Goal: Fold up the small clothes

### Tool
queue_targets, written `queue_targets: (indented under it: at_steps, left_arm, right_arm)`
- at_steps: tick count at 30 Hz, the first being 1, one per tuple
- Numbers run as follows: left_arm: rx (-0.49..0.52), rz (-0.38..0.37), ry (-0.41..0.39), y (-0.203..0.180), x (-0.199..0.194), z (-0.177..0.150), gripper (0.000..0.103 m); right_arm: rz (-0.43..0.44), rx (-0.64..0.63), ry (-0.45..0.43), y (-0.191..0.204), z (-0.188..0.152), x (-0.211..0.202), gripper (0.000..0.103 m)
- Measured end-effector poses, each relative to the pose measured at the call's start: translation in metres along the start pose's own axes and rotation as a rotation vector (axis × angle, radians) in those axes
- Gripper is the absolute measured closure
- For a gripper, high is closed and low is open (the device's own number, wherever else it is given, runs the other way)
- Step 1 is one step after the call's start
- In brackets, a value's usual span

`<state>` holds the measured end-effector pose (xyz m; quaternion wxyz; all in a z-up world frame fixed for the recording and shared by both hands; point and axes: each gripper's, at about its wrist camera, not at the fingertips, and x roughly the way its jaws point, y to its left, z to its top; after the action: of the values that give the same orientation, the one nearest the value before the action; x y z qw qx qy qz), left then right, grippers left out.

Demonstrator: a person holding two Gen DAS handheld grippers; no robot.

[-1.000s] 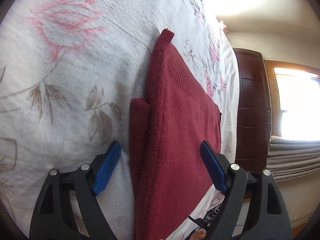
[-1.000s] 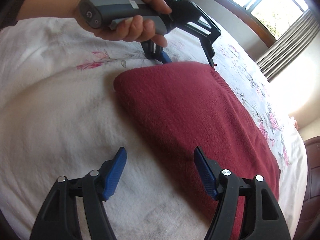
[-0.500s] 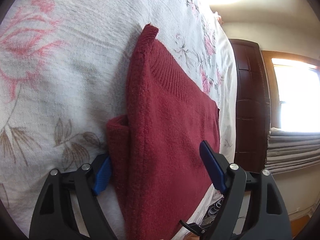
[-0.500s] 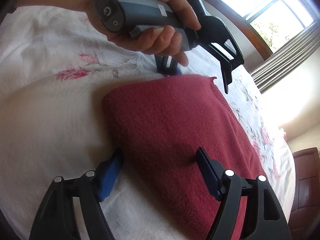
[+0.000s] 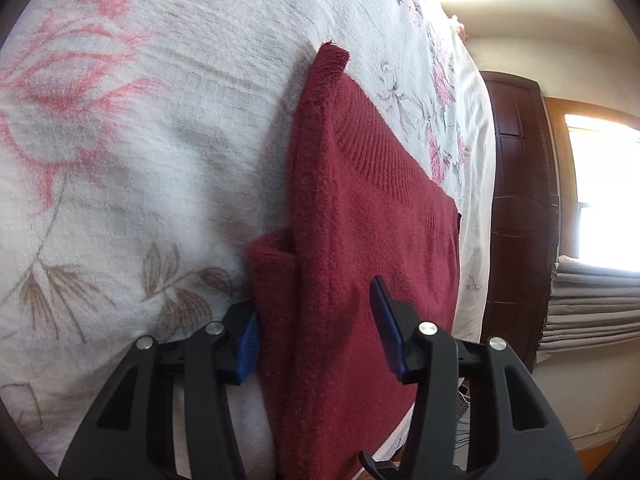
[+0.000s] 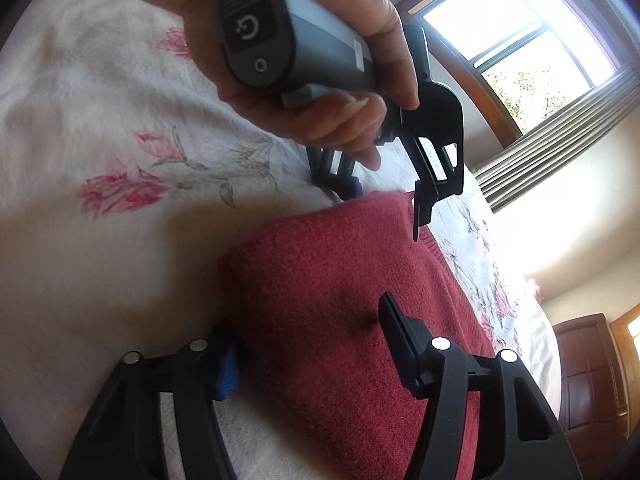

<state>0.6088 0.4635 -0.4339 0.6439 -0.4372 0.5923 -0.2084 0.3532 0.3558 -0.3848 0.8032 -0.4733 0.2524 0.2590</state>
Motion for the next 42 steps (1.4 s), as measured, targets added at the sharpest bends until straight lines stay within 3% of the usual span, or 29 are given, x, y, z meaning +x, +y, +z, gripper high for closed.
queue_targets:
  at_steps: [5, 7, 9, 15, 27, 42]
  left_arm:
    - [-0.001, -0.011, -0.005, 0.001, 0.001, 0.002, 0.049]
    - [0.009, 0.020, -0.006, -0.001, 0.001, 0.002, 0.054]
    - [0.011, 0.057, -0.009, -0.002, 0.001, 0.001, 0.073]
    - [0.006, 0.092, -0.015, -0.004, -0.001, 0.001, 0.080]
    - [0.027, 0.190, -0.015, -0.029, -0.008, 0.000, 0.085]
    - [0.076, 0.292, -0.032, -0.093, -0.021, -0.006, 0.087]
  right_arm:
    - [0.020, 0.055, 0.001, -0.002, 0.000, 0.002, 0.065]
    - [0.032, 0.078, -0.002, -0.004, -0.001, 0.000, 0.069]
    - [0.043, 0.097, -0.003, -0.007, -0.001, -0.002, 0.071]
    - [0.073, 0.161, -0.020, -0.015, -0.002, -0.008, 0.074]
    - [0.108, 0.266, -0.059, -0.033, -0.002, -0.019, 0.078]
    - [0.118, 0.391, -0.107, -0.079, -0.005, -0.046, 0.081]
